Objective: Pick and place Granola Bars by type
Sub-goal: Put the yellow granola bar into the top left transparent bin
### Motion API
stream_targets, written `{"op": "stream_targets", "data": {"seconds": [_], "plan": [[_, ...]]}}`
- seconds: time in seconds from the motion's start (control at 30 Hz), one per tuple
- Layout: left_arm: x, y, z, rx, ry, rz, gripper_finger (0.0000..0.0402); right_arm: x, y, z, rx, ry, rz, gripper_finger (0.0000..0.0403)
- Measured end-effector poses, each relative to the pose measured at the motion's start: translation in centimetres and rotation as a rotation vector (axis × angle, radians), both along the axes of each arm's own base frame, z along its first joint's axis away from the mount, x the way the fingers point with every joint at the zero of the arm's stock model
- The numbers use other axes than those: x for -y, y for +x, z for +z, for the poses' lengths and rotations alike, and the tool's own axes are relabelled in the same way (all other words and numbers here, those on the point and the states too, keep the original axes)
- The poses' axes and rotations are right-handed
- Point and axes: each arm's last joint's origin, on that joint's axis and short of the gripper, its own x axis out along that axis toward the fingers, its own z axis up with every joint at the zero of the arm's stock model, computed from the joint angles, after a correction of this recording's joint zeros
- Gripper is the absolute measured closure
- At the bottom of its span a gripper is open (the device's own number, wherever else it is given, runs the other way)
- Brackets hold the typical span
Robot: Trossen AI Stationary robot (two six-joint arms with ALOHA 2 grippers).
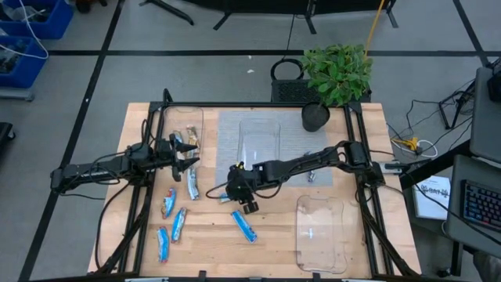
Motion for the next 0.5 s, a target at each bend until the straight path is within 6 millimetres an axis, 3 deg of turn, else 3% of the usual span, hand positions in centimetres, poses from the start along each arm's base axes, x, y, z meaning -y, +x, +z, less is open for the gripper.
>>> {"op": "stream_targets", "data": {"seconds": [0.23, 0.5], "plan": [[0.0, 0.0, -0.1, -0.009, -0.002, 0.000, 0.0149, -3.6, -1.5, 0.1, -0.080, 0.020, 0.033, 0.0276], [0.0, 0.0, -0.1, -0.009, -0.002, 0.000, 0.0149, -5.4, -1.9, 0.0, -0.043, -0.091, -0.022, 0.0393]]}}
